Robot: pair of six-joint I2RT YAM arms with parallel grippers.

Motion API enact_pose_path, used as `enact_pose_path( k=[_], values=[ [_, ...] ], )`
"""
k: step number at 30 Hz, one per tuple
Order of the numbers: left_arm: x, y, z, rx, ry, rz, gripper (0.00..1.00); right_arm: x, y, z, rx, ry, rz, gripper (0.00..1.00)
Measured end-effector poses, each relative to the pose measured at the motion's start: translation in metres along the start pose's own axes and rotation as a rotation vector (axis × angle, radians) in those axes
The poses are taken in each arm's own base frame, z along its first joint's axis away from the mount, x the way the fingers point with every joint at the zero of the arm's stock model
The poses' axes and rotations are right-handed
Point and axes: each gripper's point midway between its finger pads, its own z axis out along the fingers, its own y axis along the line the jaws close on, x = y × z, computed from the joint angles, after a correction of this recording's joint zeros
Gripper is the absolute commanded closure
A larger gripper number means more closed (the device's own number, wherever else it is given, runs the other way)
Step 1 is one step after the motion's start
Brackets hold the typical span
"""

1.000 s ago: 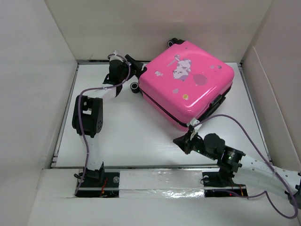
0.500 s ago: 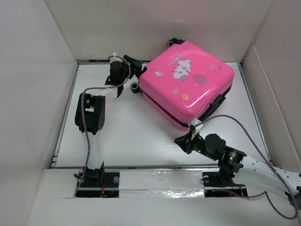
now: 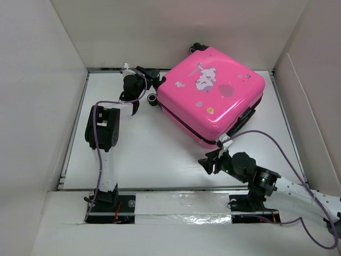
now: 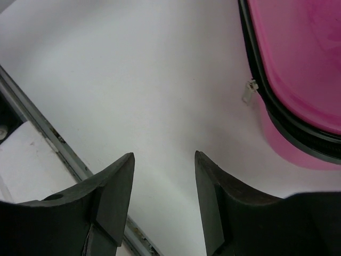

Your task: Pack the luggage

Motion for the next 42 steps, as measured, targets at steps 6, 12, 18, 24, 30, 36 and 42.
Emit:
enact_pose_path(
  k=[6, 12, 18, 24, 30, 36, 42],
  values=[
    [-0.005, 0.008, -0.053, -0.019, -0.100, 0.013, 1.00, 0.002, -0.032, -0.003, 0.122, 0.024, 0.010, 0.47],
    [-0.012, 0.002, -0.153, -0.025, -0.219, 0.041, 1.00, -0.012, -0.075, -0.008, 0.241, 0.013, 0.029, 0.56],
    [-0.008, -0.016, -0.236, 0.009, -0.296, 0.089, 1.00, -0.015, -0.099, -0.009, 0.253, 0.044, 0.019, 0.60],
    [-0.003, -0.047, -0.281, 0.076, -0.297, 0.160, 1.00, -0.010, -0.094, -0.007, 0.208, -0.020, 0.058, 0.50],
    [0.008, -0.033, -0.285, 0.037, -0.259, 0.162, 1.00, 0.021, -0.101, -0.006, 0.251, -0.014, 0.110, 0.41],
    [0.010, -0.027, -0.283, 0.023, -0.246, 0.150, 1.00, 0.027, -0.118, 0.008, 0.323, 0.026, 0.097, 0.50],
    [0.013, -0.025, -0.281, 0.021, -0.232, 0.149, 1.00, 0.024, -0.127, 0.018, 0.358, 0.023, 0.082, 0.58]
  ],
)
